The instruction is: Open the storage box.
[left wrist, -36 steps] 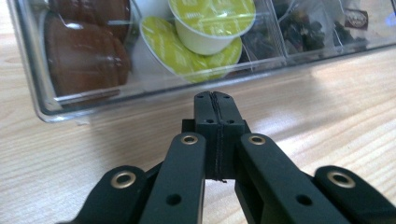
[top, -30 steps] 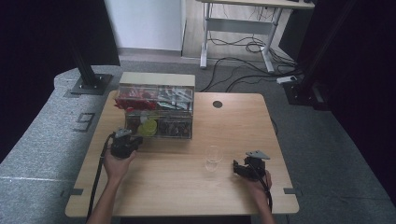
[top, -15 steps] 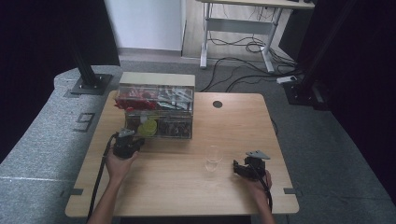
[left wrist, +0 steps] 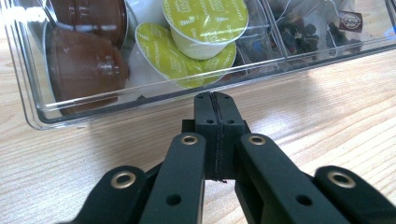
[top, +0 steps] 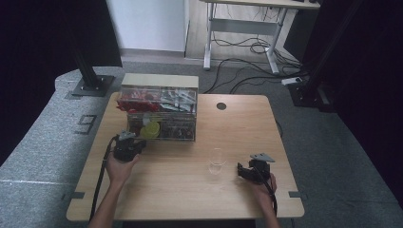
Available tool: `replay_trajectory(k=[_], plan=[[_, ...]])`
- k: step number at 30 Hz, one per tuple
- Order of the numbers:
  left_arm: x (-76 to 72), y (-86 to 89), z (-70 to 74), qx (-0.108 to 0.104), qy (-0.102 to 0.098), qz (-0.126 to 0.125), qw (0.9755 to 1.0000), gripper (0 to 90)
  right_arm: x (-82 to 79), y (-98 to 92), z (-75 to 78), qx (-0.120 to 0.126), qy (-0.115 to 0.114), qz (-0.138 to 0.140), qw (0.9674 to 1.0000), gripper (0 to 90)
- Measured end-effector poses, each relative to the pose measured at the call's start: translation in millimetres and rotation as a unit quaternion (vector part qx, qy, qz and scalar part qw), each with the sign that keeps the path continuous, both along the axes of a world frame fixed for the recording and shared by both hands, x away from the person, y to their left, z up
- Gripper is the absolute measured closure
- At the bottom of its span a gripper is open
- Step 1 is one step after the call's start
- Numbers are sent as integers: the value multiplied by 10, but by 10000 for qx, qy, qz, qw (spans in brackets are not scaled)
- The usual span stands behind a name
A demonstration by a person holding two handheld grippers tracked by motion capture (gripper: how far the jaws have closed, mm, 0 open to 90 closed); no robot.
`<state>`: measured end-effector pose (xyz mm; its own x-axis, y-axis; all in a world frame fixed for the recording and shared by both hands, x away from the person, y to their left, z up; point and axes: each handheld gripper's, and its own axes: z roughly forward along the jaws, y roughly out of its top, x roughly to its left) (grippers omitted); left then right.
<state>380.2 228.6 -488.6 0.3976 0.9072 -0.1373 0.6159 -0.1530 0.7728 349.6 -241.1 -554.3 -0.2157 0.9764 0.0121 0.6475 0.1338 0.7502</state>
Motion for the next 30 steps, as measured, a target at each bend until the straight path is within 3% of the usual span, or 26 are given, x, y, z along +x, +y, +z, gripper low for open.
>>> replay_trajectory(k=[12,14,15,30], plan=[[-39,-2,47,-48,-116,6,9999,900,0,0,0,0,1,-1,10000,231],[-53,-3,61,-38,-158,-2,9999,900,0,0,0,0,1,-1,10000,232],[-59,3,80,-16,-302,95,9995,900,0,0,0,0,1,-1,10000,232],[-32,16,273,-58,-346,5,9994,900,0,0,0,0,1,-3,10000,231]])
